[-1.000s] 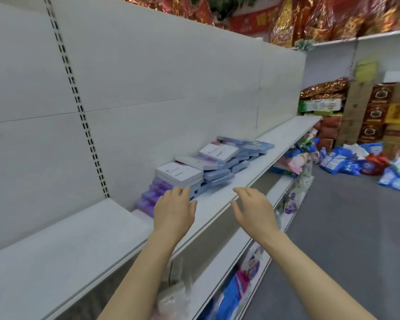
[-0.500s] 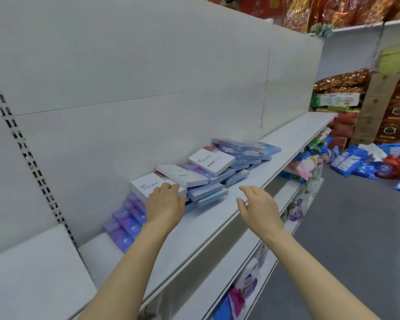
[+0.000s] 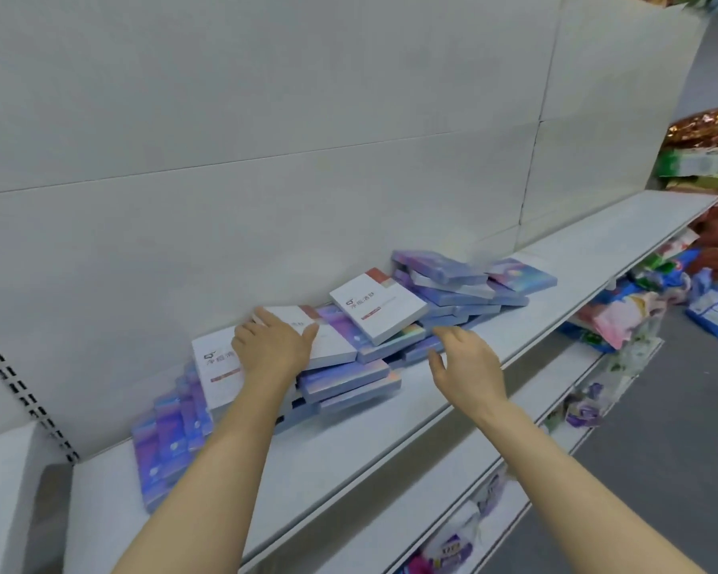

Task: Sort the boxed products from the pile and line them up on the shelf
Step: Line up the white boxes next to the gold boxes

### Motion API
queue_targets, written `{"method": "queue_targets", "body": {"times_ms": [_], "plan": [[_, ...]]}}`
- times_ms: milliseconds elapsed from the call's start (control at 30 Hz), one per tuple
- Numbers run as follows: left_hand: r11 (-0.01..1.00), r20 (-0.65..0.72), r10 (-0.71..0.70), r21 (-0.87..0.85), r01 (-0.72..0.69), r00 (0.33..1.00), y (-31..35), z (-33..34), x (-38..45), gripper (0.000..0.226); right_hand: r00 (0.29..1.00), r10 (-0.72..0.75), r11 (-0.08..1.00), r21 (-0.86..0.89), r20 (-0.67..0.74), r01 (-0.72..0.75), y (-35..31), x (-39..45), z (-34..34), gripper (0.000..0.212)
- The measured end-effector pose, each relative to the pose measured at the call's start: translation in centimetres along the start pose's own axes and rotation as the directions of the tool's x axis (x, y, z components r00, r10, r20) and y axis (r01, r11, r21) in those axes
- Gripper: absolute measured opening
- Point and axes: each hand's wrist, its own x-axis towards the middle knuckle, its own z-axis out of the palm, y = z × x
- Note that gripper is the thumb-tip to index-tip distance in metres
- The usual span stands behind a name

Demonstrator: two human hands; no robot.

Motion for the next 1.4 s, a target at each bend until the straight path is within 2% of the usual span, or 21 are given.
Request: {"method": "queue_targets", "body": {"times_ms": [100,167,300,367,433,533,600,667,700,800,867,967,1067,1133,1400], "plan": [[0.996,0.100,-0.085,0.016,0.084,0.991,1.3,1.0,1.7,0.114,1.000,-0.027,0.999,0.044,0.000,0.027,1.2,1.7,1.0,0.028],[0.994,0.106,-0.098,0.048,0.093,0.990,2.2,1.5,2.0,0.118,1.000,-0.018,0.996,0.088,0.017,0.016,1.7,2.6,1.6,0.030],[0.988,0.077,-0.154,-0.012,0.155,0.985,3.3,1.6,2.2,0.117,0.987,0.095,0.982,0.150,0.133,-0.114,2.3,3.8,2.8,0.033],[0.978,0.052,-0.166,-0.118,0.171,0.985,3.6,1.3,2.3,0.113,0.979,0.133,0.969,0.186,0.155,-0.161,2.4,4.5,3.4,0.033],[0.943,0.021,-0.152,-0.296,0.151,0.988,3.7,0.8,2.4,0.102,0.969,0.187,0.945,0.238,0.163,-0.223,2.3,5.1,3.9,0.035],[0.845,-0.033,-0.166,-0.521,0.125,0.986,3.2,0.1,3.0,0.085,0.942,0.275,0.894,0.310,0.193,-0.324,1.8,6.1,4.6,0.046],[0.744,-0.080,-0.157,-0.665,0.065,0.984,2.5,-0.2,3.4,0.064,0.922,0.332,0.849,0.363,0.200,-0.384,1.3,7.5,4.8,0.057],[0.602,-0.125,-0.161,-0.798,-0.003,0.979,1.9,-0.2,3.2,0.045,0.882,0.398,0.774,0.425,0.252,-0.470,0.7,9.1,5.1,0.060],[0.517,-0.123,-0.170,-0.856,-0.017,0.978,1.7,-0.3,3.0,0.047,0.848,0.435,0.705,0.470,0.303,-0.530,0.6,9.9,5.2,0.059],[0.226,-0.051,-0.180,-0.974,-0.009,0.982,0.6,-0.6,2.4,0.059,0.701,0.508,0.349,0.624,0.501,-0.699,0.3,11.4,5.4,0.047],[0.103,-0.030,-0.193,-0.995,-0.010,0.981,-0.5,-0.9,2.2,0.061,0.674,0.524,0.251,0.662,0.521,-0.706,0.2,11.4,5.1,0.032],[0.035,-0.083,-0.242,-0.996,-0.077,0.967,-2.1,-1.4,1.7,0.063,0.678,0.564,0.157,0.745,0.472,-0.648,-0.4,10.4,4.3,0.025],[-0.039,-0.128,-0.275,-0.989,-0.144,0.953,-3.5,-2.5,0.7,0.063,0.664,0.535,-0.019,0.793,0.523,-0.609,-1.8,8.9,3.5,0.033],[-0.041,-0.159,-0.297,-0.983,-0.179,0.941,-4.5,-3.3,-0.4,0.062,0.680,0.484,-0.079,0.801,0.551,-0.593,-3.3,7.7,3.1,0.036],[0.022,-0.286,-0.434,-0.951,-0.308,0.854,-9.9,-5.9,-7.2,0.052,0.721,0.328,-0.146,0.787,0.610,-0.599,-10.2,2.2,1.3,0.035]]}}
